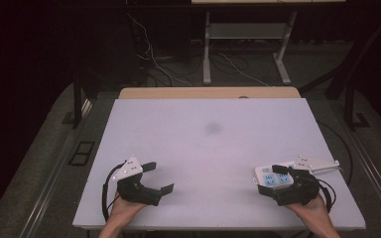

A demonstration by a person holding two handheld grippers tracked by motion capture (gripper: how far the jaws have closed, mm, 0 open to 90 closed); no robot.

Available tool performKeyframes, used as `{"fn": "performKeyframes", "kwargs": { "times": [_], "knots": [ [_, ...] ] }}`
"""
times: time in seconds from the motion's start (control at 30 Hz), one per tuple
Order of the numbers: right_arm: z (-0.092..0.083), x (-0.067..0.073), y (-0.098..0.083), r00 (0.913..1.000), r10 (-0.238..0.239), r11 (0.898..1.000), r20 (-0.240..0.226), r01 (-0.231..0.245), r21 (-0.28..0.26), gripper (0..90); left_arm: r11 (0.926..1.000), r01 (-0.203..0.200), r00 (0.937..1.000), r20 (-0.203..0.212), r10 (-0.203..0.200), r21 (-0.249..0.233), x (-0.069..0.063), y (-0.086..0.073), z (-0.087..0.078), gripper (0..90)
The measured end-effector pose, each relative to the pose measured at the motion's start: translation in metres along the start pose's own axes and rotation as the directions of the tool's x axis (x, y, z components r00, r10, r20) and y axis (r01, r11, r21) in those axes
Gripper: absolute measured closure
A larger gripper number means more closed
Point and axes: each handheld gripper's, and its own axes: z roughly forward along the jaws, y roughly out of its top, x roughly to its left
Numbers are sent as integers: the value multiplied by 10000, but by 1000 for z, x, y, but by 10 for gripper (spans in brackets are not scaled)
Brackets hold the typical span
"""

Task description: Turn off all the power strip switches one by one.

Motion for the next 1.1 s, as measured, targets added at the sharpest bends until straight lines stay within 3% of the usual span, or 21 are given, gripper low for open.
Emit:
{"fn": "performKeyframes", "kwargs": {
  "times": [0.57,1.1],
  "knots": [
    [2,1,7,9999,-164,9981,5,164,600,4,10000,56,10000,-37,-56,70,-1,-1,2,3],
    [-7,-5,27,9989,-473,9932,-18,472,1067,4,10000,89,9999,-53,-89,15,0,-2,0,5]
  ]
}}
